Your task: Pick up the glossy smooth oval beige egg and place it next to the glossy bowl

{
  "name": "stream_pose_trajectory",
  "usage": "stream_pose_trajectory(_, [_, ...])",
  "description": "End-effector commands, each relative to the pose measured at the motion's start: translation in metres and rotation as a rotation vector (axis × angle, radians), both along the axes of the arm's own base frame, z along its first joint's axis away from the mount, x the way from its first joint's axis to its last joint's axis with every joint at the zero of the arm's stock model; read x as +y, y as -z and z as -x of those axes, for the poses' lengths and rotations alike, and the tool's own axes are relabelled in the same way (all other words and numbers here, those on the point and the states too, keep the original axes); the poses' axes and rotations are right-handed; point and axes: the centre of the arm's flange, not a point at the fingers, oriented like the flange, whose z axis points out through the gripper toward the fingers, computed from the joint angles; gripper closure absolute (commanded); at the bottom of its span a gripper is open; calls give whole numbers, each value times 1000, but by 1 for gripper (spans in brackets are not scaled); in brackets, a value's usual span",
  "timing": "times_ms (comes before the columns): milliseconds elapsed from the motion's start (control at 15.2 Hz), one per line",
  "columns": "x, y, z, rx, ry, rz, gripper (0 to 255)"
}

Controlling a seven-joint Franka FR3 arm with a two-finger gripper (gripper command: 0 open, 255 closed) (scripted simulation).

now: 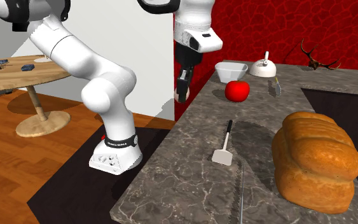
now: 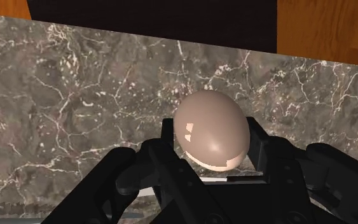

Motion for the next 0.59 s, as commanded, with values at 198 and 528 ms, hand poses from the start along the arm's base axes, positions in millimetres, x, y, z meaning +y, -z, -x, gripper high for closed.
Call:
stream_pose_trajectory(198, [12, -19, -4, 0, 0, 0, 255])
stream_pose_trajectory(528, [75, -19, -22, 0, 0, 0, 255])
